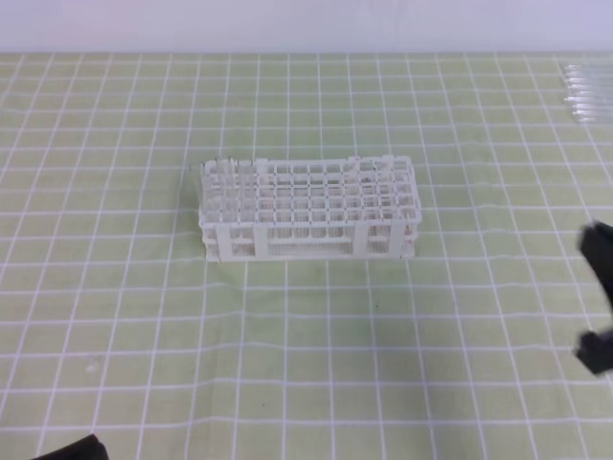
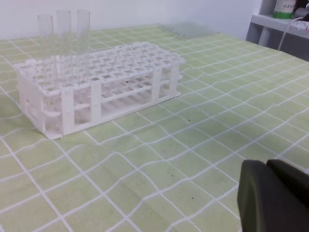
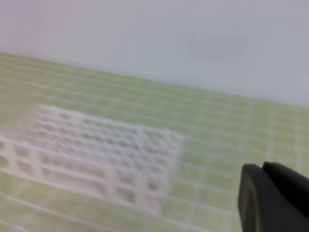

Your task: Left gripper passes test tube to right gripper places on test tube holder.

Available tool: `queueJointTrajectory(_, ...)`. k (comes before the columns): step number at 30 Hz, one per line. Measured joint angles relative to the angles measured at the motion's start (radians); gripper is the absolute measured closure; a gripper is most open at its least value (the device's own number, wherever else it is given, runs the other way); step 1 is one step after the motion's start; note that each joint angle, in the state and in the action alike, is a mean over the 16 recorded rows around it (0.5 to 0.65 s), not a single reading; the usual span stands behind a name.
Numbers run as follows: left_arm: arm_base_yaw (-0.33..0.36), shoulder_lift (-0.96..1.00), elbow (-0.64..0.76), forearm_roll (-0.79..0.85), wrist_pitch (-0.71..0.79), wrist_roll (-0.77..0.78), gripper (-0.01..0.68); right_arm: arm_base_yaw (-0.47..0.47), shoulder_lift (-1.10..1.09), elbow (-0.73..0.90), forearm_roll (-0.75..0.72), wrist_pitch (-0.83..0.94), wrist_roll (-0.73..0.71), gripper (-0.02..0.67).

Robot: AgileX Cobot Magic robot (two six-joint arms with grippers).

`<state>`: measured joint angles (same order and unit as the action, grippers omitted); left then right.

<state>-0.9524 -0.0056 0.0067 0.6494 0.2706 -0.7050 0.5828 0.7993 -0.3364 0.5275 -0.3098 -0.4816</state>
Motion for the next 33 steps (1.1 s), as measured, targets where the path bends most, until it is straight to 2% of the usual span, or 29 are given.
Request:
queueJointTrajectory(9,0.000,0.001,0.004,0.000,0.002,0.000,0.675,-0.323,-0.399,0.210,0.028,0.137,-0.041,0.664)
queueJointTrajectory(14,0.000,0.001,0.005,0.000,0.002,0.000,0.675,-0.438,-0.599,0.291,0.027,0.192,-0.042,0.664)
queueJointTrajectory(20,0.000,0.000,0.001,0.000,0.004,0.000,0.675,-0.499,-0.753,0.335,0.025,0.242,-0.042,0.665)
queueJointTrajectory(28,0.000,-0.001,-0.003,0.000,0.006,0.000,0.675,-0.513,-0.816,0.339,0.019,0.267,-0.037,0.665)
queueJointTrajectory(33,0.000,0.000,0.000,0.000,0.004,0.000,0.675,-0.513,-0.817,0.339,-0.077,0.280,0.066,0.665)
